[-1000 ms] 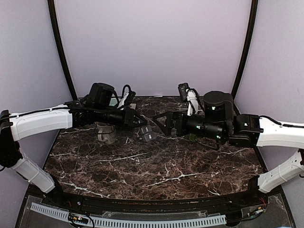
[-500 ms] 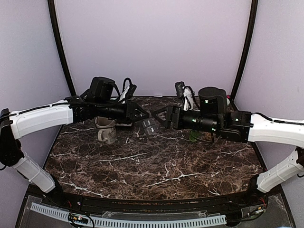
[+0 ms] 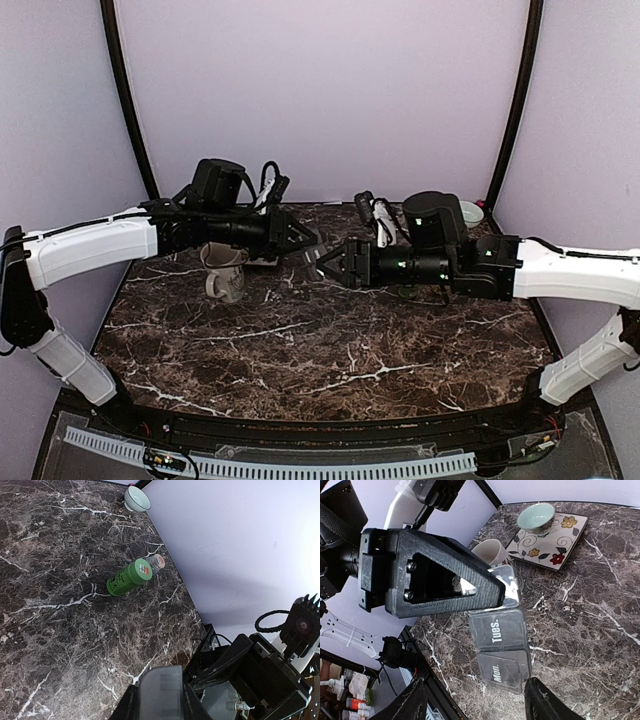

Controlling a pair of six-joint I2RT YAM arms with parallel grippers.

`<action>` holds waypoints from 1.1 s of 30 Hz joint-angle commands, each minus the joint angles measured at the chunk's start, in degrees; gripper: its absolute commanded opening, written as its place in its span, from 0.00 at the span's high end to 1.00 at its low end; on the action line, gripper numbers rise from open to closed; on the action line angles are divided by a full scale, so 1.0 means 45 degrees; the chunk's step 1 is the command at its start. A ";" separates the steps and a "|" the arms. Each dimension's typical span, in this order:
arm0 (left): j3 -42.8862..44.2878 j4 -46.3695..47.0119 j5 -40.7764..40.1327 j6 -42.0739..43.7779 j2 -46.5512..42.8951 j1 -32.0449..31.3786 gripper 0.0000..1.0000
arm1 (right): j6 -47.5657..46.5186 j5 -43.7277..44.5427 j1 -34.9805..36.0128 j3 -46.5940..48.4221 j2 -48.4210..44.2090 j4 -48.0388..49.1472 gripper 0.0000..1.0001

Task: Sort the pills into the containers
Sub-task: Open the lid of the pill container.

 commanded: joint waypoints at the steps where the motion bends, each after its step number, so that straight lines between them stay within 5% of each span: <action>1: 0.0316 0.0160 0.0213 -0.0137 0.0045 0.0005 1.00 | 0.0128 -0.0385 -0.0083 0.0149 0.0229 0.0182 0.33; 12: 0.0386 0.0206 0.0380 -0.0124 0.0162 0.0047 1.00 | 0.0090 -0.0519 -0.0286 0.0081 0.0467 0.0319 0.35; 33: 0.0810 -0.0066 0.0496 -0.0042 0.0670 0.0284 1.00 | -0.0490 -0.0302 -0.0264 0.1131 0.1483 -0.0433 0.66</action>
